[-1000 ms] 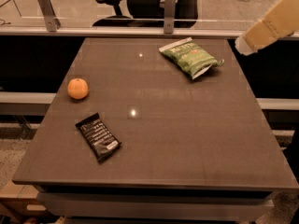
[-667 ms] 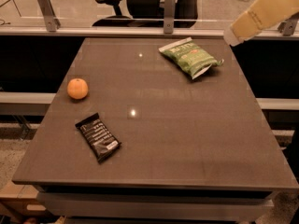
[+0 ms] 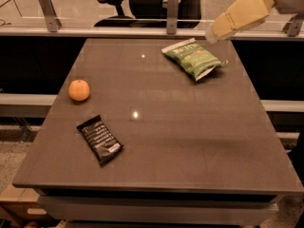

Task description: Move green jalapeno chip bag near rxbar chocolate

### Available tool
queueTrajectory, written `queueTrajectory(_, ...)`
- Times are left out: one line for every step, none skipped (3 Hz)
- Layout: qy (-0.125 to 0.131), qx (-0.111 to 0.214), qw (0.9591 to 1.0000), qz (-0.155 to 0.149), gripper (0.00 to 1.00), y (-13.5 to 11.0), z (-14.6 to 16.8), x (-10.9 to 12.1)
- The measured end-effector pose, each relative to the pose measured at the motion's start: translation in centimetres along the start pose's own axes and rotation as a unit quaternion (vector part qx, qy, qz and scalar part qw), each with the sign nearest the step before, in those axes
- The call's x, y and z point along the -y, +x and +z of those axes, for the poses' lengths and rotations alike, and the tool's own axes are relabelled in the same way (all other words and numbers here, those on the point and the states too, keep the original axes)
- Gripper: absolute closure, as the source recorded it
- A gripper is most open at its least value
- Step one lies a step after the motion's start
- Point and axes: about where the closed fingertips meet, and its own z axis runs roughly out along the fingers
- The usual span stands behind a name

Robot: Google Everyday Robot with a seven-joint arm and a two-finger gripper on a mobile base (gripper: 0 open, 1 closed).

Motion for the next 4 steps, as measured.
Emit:
queueTrajectory(-0.031,-0.025,0.9985,0.037,0.00,-0.1,4.0,-0.4)
queueTrajectory(-0.051,-0.048,0.9958,0.058,0.00,-0.6,7.5,-0.2)
queueTrajectory(-0.062,-0.064,0.9937,0.068,0.00,-0.9,9.9,0.5)
queueTrajectory(-0.064,-0.087,0.9915,0.073,0.00,-0.7,11.8,1.4)
